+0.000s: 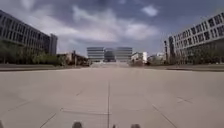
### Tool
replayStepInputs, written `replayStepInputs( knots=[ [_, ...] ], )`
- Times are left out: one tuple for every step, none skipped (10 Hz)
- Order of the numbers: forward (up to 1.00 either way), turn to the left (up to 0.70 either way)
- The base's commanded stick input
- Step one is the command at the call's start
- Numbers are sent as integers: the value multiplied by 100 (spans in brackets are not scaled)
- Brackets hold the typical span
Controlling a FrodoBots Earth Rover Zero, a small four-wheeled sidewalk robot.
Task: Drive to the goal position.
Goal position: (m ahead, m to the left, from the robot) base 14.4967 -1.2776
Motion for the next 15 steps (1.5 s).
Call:
replayStepInputs(
  knots=[
    [70,-1],
    [70,-1],
    [70,-1],
    [70,-1],
    [70,-1],
    [70,-1],
    [70,-1],
    [70,-1],
    [70,-1],
    [70,-1],
    [70,-1],
    [70,-1],
    [70,-1],
    [70,-1],
    [70,-1]
  ],
)
